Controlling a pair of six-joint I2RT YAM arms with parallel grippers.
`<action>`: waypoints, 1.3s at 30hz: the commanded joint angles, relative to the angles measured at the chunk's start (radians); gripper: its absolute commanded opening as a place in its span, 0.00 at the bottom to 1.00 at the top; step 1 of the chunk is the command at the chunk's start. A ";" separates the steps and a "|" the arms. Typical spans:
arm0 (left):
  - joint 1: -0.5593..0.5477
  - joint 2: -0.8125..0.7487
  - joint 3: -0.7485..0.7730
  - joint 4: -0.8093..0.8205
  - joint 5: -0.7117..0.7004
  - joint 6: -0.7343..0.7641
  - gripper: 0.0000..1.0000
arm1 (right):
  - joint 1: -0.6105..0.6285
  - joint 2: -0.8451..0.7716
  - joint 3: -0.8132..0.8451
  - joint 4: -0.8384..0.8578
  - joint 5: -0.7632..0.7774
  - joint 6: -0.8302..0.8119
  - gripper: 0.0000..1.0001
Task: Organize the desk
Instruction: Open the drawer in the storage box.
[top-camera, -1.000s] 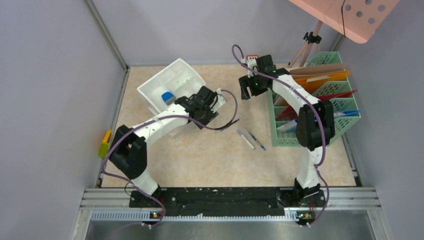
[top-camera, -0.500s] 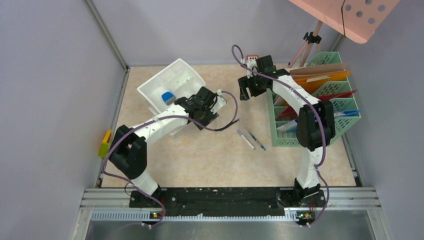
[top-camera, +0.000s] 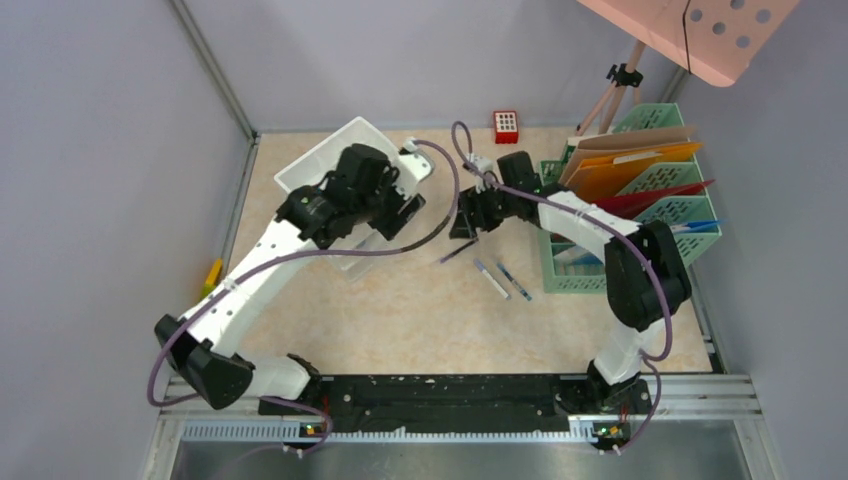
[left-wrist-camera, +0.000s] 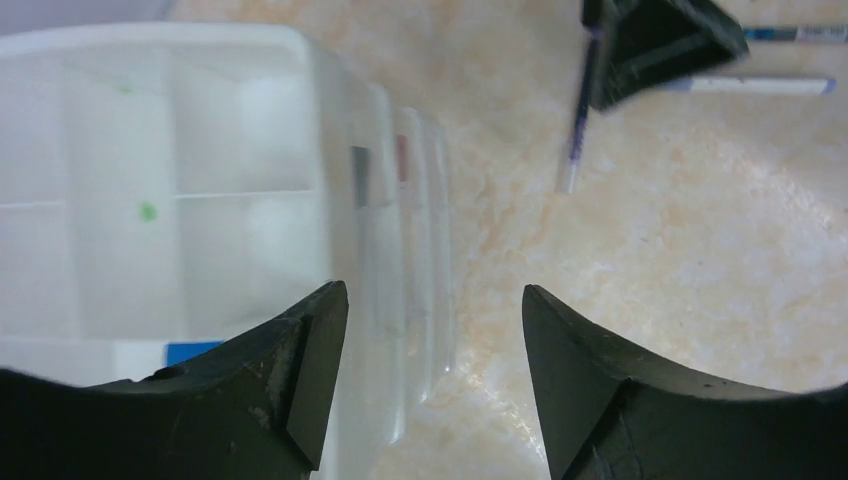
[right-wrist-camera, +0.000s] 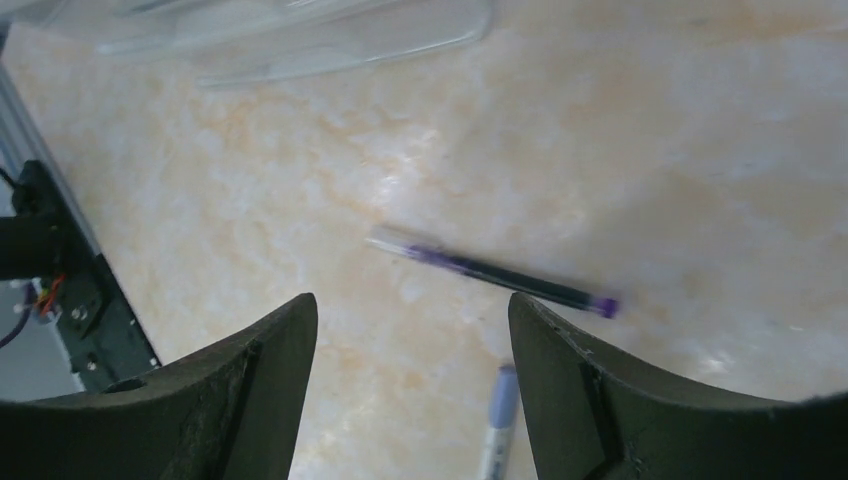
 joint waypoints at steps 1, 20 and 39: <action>0.089 -0.058 0.093 -0.031 -0.032 -0.030 0.70 | 0.085 -0.100 -0.151 0.306 -0.080 0.178 0.70; 0.632 0.010 0.185 0.026 0.093 -0.124 0.75 | 0.196 -0.060 -0.190 0.465 -0.152 0.406 0.99; 0.700 0.169 0.249 0.003 0.102 -0.080 0.58 | 0.231 0.132 -0.244 0.981 -0.125 0.833 0.84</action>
